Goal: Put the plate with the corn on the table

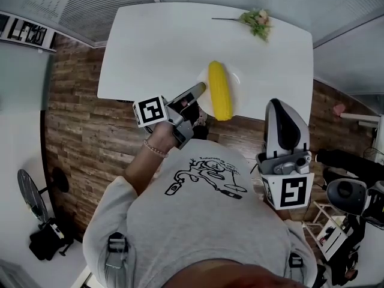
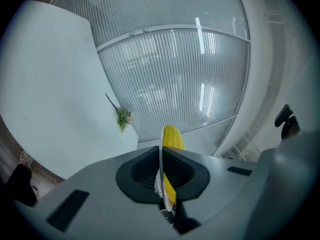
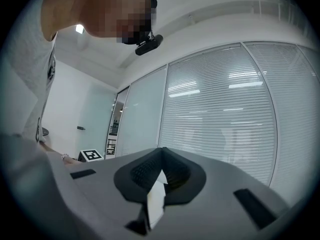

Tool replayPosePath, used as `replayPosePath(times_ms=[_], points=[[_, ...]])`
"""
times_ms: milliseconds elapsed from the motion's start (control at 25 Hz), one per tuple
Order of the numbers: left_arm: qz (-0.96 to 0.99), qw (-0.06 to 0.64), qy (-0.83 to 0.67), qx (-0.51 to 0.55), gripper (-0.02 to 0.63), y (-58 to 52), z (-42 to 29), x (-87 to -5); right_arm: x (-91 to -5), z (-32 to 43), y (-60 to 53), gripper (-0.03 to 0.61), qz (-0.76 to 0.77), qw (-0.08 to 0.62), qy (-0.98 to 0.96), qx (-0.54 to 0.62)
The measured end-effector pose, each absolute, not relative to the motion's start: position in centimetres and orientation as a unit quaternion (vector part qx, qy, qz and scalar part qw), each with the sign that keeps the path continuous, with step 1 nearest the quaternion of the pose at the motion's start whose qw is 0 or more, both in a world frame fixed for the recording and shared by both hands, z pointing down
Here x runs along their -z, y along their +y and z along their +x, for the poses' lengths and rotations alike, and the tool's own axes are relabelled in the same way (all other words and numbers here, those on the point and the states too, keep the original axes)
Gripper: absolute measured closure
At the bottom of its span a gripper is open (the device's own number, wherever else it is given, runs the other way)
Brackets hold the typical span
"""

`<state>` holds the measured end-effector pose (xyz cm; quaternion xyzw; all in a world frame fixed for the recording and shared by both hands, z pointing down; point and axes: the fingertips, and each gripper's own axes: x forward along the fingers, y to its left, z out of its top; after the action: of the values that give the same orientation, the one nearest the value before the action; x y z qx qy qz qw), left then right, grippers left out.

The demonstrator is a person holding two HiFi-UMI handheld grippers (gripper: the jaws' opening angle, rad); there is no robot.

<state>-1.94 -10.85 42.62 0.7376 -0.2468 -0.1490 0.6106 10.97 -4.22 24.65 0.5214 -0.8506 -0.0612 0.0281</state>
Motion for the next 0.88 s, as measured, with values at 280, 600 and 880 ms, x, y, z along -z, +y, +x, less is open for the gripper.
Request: replayPosePath(times_ms=[280,600,880], points=[[0.738,0.619,-0.228,0.143,0.586,-15.5,-3.2,-42.7,-23.9,8.4,-9.1,0.572,0.521,0.029,-0.850,0.067],[0.751,0.614,-0.208,0.126,0.586,-19.4,-4.2,-43.4,-23.1,6.6,-13.1,0.572,0.540,0.021,-0.839,0.066],[0.756,0.612,-0.202,0.119,0.586,-20.8,-4.1,-44.4,-23.4,6.8,-14.1,0.572,0.546,0.020,-0.835,0.070]])
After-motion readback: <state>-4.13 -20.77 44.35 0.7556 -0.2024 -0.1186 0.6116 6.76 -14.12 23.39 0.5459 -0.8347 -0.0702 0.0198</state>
